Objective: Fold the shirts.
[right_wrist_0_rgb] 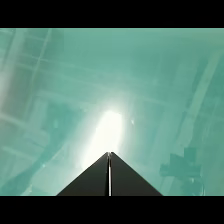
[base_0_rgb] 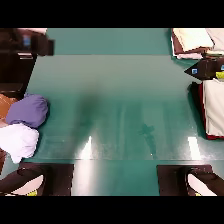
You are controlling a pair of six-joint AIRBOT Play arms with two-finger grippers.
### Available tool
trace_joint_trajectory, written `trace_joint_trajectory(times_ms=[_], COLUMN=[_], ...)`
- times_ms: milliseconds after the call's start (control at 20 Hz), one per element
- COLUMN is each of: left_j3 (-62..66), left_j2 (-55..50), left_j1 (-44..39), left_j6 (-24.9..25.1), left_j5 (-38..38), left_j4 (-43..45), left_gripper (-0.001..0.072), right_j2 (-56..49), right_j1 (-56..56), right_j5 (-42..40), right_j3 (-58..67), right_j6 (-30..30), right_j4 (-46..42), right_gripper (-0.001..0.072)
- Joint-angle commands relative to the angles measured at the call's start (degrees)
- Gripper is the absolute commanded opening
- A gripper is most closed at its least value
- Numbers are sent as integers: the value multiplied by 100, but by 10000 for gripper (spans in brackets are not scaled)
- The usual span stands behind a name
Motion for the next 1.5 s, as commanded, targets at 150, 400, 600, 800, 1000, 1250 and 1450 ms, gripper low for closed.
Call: trace_joint_trajectory(times_ms=[150, 400, 600, 800, 1000, 1250, 1450], left_j3=[-1867, -3818, -4129, -3814, -2782, -905, -122], left_j2=[85, 39, -354, -284, 361, 1298, 1344], left_j1=[1871, 2544, 2557, 2557, 2551, 1663, -125], left_j6=[-116, -372, -372, -369, -363, 131, 129], left_j5=[-560, 1419, 1685, 1158, 758, 192, 181], left_j4=[813, 817, 791, 776, 629, -125, -120], left_gripper=[503, 720, 720, 49, 22, 20, 20], right_j2=[4, 4, 4, 7, 4, 4, 2], right_j1=[2, 2, 2, 2, 2, 2, 2], right_j5=[28, 28, 11, -181, -516, -1119, -1423], right_j3=[2, 2, 2, 4, 85, 896, 1569], right_j6=[2, 2, 2, 2, 9, 9, 4], right_j4=[0, 2, 2, 4, 57, 33, -15], right_gripper=[18, 18, 18, 18, 18, 18, 18])
